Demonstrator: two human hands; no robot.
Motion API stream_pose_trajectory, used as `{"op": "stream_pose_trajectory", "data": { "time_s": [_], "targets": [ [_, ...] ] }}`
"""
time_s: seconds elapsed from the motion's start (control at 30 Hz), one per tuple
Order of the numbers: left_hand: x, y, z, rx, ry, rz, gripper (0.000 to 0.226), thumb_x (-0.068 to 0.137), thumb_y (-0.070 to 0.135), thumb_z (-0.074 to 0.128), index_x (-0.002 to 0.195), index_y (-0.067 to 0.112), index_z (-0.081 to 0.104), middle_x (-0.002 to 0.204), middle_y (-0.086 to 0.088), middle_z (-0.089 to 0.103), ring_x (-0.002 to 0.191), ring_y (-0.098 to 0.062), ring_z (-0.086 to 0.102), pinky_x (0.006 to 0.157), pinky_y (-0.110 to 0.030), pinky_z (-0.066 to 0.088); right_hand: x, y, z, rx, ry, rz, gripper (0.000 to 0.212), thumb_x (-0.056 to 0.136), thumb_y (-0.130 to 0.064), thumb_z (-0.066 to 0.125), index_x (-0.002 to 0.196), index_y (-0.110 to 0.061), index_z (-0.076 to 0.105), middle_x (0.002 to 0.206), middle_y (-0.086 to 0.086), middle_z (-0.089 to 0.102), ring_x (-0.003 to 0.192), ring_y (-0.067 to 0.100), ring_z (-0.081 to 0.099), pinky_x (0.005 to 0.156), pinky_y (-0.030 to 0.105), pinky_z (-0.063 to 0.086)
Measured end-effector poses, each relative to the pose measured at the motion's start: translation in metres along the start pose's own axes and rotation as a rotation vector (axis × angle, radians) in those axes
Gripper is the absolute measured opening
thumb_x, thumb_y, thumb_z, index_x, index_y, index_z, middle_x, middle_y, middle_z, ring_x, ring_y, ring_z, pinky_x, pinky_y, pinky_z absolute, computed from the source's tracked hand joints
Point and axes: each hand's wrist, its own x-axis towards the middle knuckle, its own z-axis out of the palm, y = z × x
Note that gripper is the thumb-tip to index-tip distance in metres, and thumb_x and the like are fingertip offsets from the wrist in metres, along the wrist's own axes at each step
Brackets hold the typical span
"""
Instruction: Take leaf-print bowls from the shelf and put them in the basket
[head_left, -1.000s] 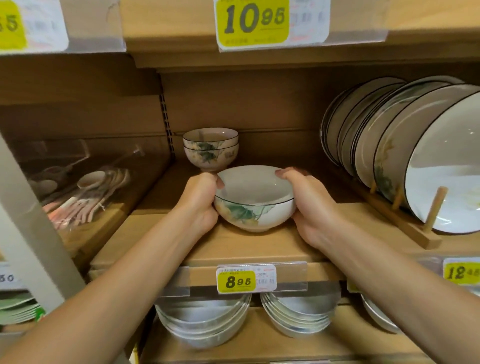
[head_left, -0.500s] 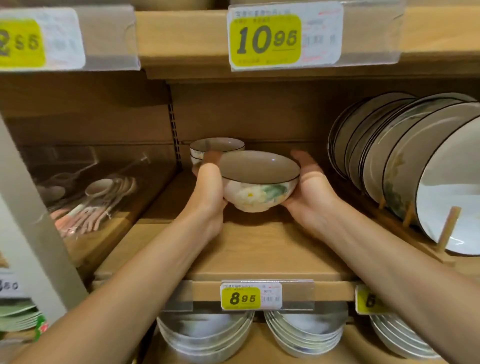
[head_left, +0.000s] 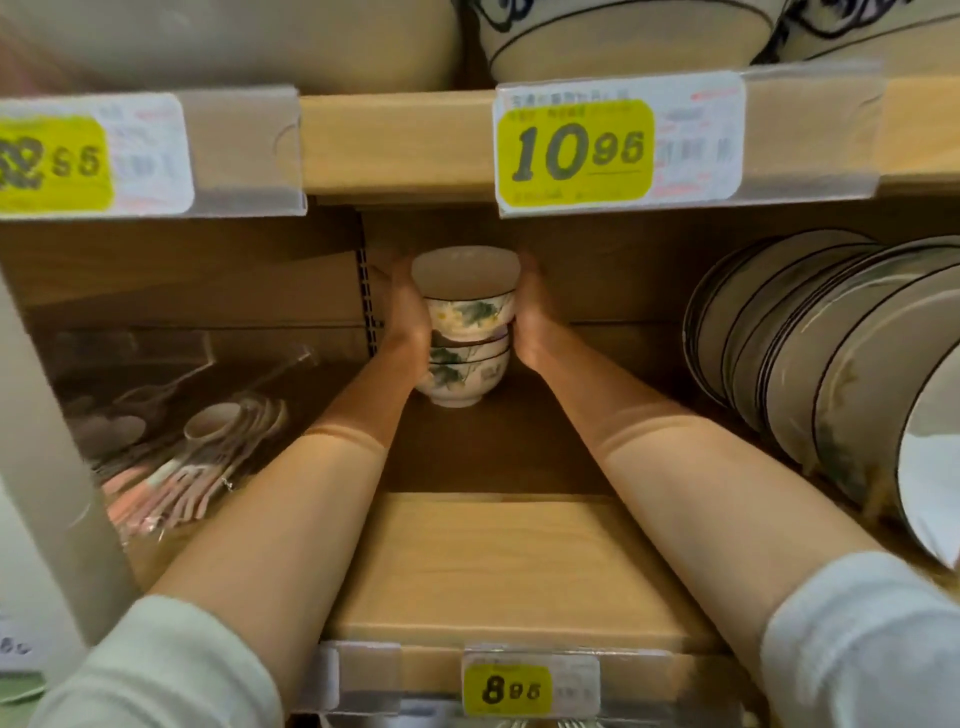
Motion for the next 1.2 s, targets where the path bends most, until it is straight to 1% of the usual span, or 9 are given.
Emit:
{"op": "stream_pose_trajectory", "data": {
  "time_s": [0.1,0.2,0.27,0.4,0.6,0.77,0.87,1.0,1.2],
  "targets": [
    [0.013,-0.006,-0.006,-0.007,-0.013,0.012,0.061,0.098,0.050,0.031,0.146,0.015,0.041,0.135,-0.017,0.057,0.122,-0.034,0.056,0.107,-0.051,0.043,0.018,0.007,0.002,-0.085,-0.020,0.019,0.059,0.099,-0.055,0.030,0.136,-0.014,0.052,0.130,0.013,0.060,0.115,0.025,0.058,0.100,0.040,0.046],
    [0.024,-0.014,-0.010,0.059,-0.001,0.019,0.057,0.100,0.050,0.027,0.137,0.014,0.051,0.126,-0.015,0.063,0.116,-0.031,0.060,0.099,-0.045,0.050,0.030,0.012,0.005,-0.137,-0.012,0.017,0.059,0.098,-0.057,0.029,0.138,-0.018,0.050,0.132,0.012,0.059,0.108,0.021,0.058,0.082,0.034,0.048],
    [0.029,-0.018,-0.011,0.094,-0.004,0.002,0.059,0.099,0.053,0.026,0.136,0.016,0.053,0.125,-0.012,0.064,0.116,-0.029,0.060,0.097,-0.040,0.050,0.037,0.017,0.005,-0.175,0.005,0.023,0.059,0.098,-0.057,0.030,0.138,-0.019,0.049,0.133,0.012,0.058,0.113,0.023,0.057,0.093,0.037,0.046],
    [0.044,-0.022,-0.013,0.264,0.075,0.000,0.067,0.093,0.065,0.023,0.145,0.028,0.043,0.149,-0.009,0.044,0.139,-0.029,0.038,0.117,-0.049,0.025,0.045,0.028,0.003,-0.214,0.025,0.092,0.064,0.097,-0.061,0.027,0.135,-0.017,0.052,0.131,0.012,0.058,0.113,0.024,0.056,0.100,0.037,0.039],
    [0.047,-0.034,-0.020,0.468,0.196,0.014,0.068,0.096,0.061,0.019,0.148,0.021,0.040,0.154,-0.011,0.036,0.144,-0.028,0.028,0.118,-0.052,0.016,0.048,0.041,0.008,-0.309,0.031,0.169,0.075,0.091,-0.071,0.022,0.138,-0.018,0.047,0.132,0.013,0.056,0.116,0.028,0.055,0.102,0.040,0.038],
    [0.042,-0.042,-0.024,0.518,0.161,0.007,0.070,0.097,0.061,0.016,0.151,0.021,0.032,0.154,-0.015,0.035,0.142,-0.031,0.032,0.118,-0.050,0.020,0.053,0.049,0.007,-0.301,0.051,0.153,0.075,0.093,-0.070,0.018,0.140,-0.018,0.045,0.133,0.013,0.056,0.114,0.028,0.056,0.101,0.042,0.040],
    [0.040,-0.044,-0.025,0.477,0.131,-0.021,0.073,0.096,0.062,0.017,0.154,0.020,0.023,0.156,-0.014,0.032,0.140,-0.033,0.034,0.116,-0.050,0.025,0.053,0.050,0.007,-0.300,0.063,0.143,0.073,0.093,-0.069,0.018,0.139,-0.019,0.043,0.131,0.013,0.057,0.102,0.025,0.058,0.089,0.037,0.040],
    [0.040,-0.045,-0.023,0.460,0.146,-0.032,0.070,0.097,0.060,0.018,0.156,0.021,0.018,0.158,-0.013,0.028,0.139,-0.034,0.035,0.115,-0.051,0.028,0.054,0.050,0.006,-0.332,0.060,0.160,0.075,0.092,-0.071,0.017,0.143,-0.020,0.038,0.137,0.013,0.052,0.119,0.029,0.053,0.097,0.041,0.038],
    [0.041,-0.047,-0.023,0.443,0.164,-0.040,0.067,0.097,0.058,0.022,0.154,0.023,0.022,0.150,-0.016,0.038,0.132,-0.034,0.043,0.112,-0.050,0.033,0.054,0.054,0.006,-0.296,0.053,0.177,0.073,0.093,-0.070,0.019,0.144,-0.021,0.039,0.136,0.013,0.054,0.116,0.028,0.055,0.090,0.038,0.037]
  ]
}}
